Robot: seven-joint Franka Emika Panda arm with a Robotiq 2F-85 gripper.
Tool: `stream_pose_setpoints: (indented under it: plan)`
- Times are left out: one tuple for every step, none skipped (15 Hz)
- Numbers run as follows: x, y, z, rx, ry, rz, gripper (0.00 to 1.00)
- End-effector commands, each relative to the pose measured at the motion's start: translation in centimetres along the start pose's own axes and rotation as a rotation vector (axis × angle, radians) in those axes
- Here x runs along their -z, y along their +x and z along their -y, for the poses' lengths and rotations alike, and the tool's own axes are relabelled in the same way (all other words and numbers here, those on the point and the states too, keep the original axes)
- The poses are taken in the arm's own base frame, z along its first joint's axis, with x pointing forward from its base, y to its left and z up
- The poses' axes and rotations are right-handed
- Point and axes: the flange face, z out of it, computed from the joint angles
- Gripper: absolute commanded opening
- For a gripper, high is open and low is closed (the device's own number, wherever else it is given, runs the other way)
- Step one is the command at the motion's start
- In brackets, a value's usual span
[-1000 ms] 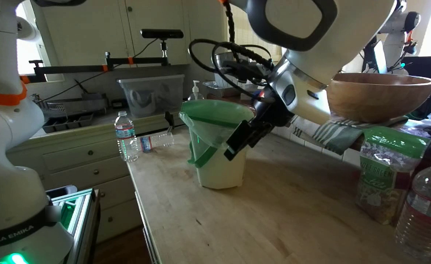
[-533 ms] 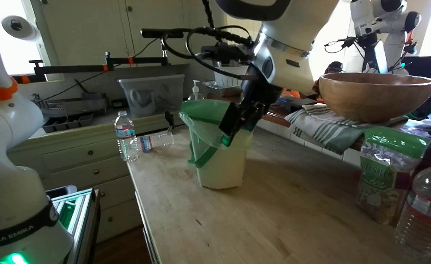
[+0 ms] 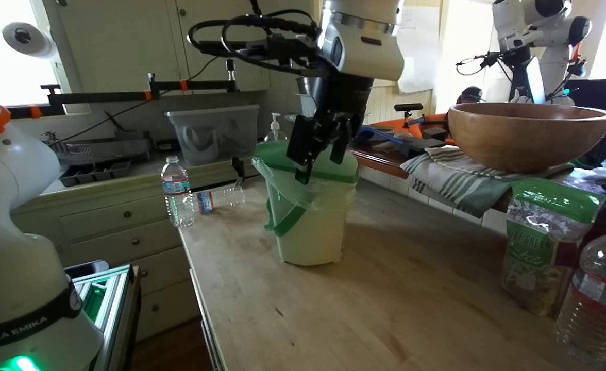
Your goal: Put the bin upright
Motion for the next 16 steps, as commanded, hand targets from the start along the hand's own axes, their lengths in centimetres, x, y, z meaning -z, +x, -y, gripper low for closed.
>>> stream_pose_setpoints:
  plan:
    - [0.3,-2.7,-0.2,0.056,-0.019,-0.095,1.0]
    - [0.4,-3.4,0.0,0.073,-0.029,-0.11,1.0]
    - [0.3,-4.0,0.2,0.098,-0.042,-0.121,1.0]
    - [0.3,-4.6,0.4,0.112,-0.052,-0.129,1.0]
    - [0.3,-5.2,0.6,0.132,-0.063,-0.14,1.0]
    - [0.2,-5.9,0.8,0.148,-0.073,-0.151,1.0]
    - [0.3,-6.5,1.0,0.164,-0.08,-0.166,1.0]
    - [0.3,-7.0,1.2,0.183,-0.086,-0.181,1.0]
    - [0.4,-7.6,1.4,0.199,-0.089,-0.199,1.0]
    - [0.5,-8.2,1.5,0.217,-0.092,-0.216,1.0]
    - [0.7,-8.7,1.6,0.237,-0.093,-0.233,1.0]
    - [0.8,-9.3,1.7,0.251,-0.091,-0.248,1.0]
    - [0.9,-9.7,1.7,0.27,-0.101,-0.261,1.0]
    - [1.2,-10.0,1.8,0.277,-0.105,-0.275,1.0]
    - [1.3,-10.4,1.8,0.281,-0.098,-0.283,1.0]
    - [1.5,-10.8,1.8,0.29,-0.09,-0.29,1.0]
